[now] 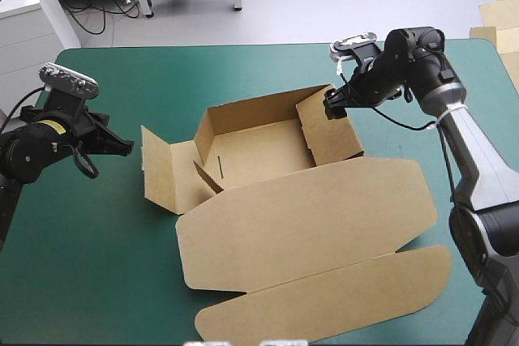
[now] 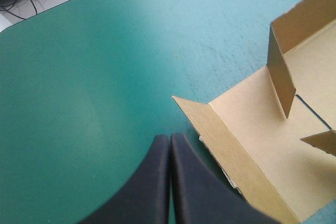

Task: Fold the box

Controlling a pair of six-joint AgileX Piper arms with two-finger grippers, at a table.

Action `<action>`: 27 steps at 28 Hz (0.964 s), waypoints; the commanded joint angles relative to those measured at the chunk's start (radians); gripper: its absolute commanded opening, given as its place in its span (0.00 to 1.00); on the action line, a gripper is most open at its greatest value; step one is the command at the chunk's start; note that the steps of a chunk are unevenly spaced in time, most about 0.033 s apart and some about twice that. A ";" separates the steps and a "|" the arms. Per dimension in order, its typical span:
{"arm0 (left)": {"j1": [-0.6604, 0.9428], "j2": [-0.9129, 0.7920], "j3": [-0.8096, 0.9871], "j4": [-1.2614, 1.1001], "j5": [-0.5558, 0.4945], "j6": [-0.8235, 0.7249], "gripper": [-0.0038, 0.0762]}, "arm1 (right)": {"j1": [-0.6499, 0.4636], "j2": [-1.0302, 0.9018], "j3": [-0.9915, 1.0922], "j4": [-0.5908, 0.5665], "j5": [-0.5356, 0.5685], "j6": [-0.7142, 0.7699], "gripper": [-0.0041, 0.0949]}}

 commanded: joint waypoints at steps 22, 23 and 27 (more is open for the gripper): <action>0.001 -0.024 -0.028 -0.009 -0.065 -0.011 0.04 | -0.002 0.183 -0.032 0.005 0.011 0.013 0.07; 0.001 -0.024 -0.028 -0.011 -0.063 -0.011 0.04 | -0.002 0.183 -0.032 0.005 0.011 0.016 0.03; 0.001 -0.024 -0.028 -0.017 -0.063 -0.011 0.04 | -0.002 0.183 -0.032 0.005 0.011 0.016 0.02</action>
